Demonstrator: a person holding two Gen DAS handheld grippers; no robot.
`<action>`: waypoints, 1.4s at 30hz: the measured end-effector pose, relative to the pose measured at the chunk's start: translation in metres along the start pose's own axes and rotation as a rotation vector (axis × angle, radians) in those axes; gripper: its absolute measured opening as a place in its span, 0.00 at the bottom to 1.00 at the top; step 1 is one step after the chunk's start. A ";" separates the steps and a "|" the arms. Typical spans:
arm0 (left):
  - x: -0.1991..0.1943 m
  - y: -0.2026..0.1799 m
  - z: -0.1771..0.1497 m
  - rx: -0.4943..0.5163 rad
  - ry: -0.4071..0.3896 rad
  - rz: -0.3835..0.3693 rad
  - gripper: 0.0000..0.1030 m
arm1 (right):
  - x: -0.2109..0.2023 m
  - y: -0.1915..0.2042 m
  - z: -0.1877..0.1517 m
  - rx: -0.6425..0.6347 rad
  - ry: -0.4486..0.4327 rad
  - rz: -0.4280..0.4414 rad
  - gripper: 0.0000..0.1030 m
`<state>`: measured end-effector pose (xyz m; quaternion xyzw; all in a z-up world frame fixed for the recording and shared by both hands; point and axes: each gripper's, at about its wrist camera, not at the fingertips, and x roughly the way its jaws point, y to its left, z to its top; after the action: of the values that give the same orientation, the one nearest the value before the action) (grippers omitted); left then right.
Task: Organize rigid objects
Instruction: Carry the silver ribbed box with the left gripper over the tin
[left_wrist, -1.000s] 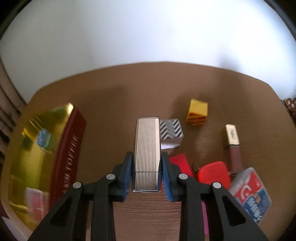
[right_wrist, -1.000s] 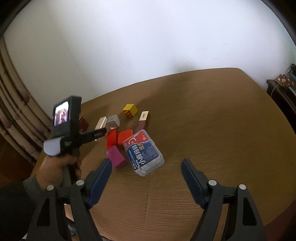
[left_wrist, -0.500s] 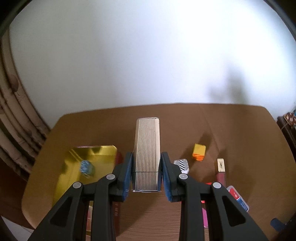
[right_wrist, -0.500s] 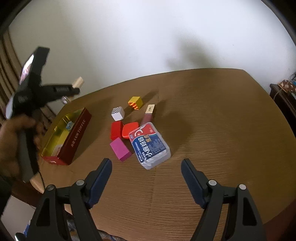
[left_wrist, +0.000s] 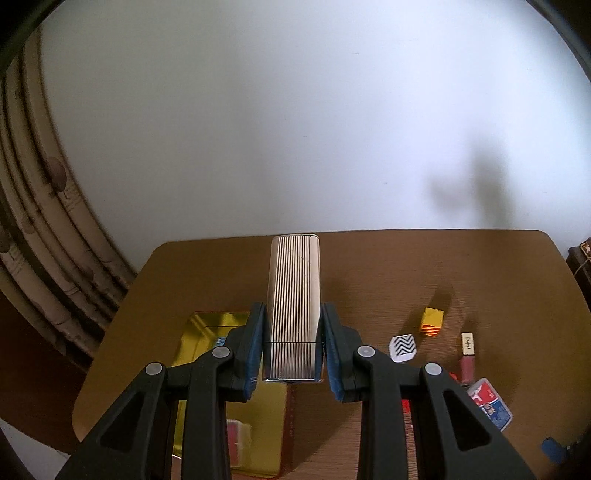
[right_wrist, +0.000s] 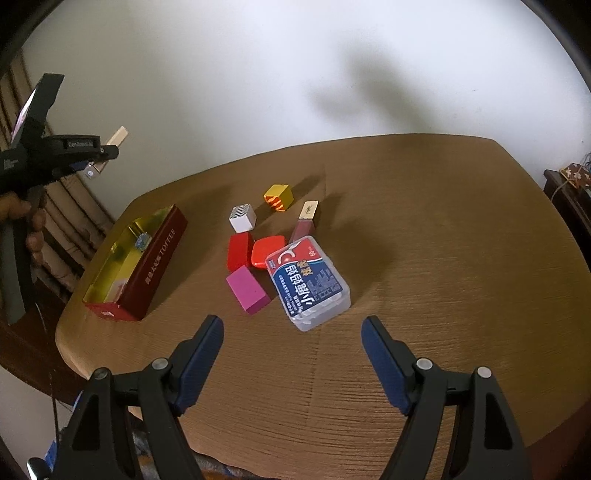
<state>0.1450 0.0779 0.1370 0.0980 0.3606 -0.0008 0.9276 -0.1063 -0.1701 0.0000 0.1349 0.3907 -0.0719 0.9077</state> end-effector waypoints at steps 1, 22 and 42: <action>0.001 0.002 -0.001 -0.001 0.002 0.003 0.26 | 0.000 0.001 -0.001 -0.002 0.000 -0.002 0.77; 0.043 0.091 -0.033 -0.102 0.137 0.056 0.26 | 0.001 0.003 -0.002 -0.014 0.008 -0.005 0.77; 0.105 0.127 -0.094 -0.139 0.292 0.055 0.26 | 0.013 0.001 -0.007 -0.028 0.041 -0.021 0.77</action>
<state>0.1691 0.2271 0.0227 0.0423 0.4877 0.0638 0.8696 -0.1017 -0.1671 -0.0135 0.1192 0.4115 -0.0733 0.9006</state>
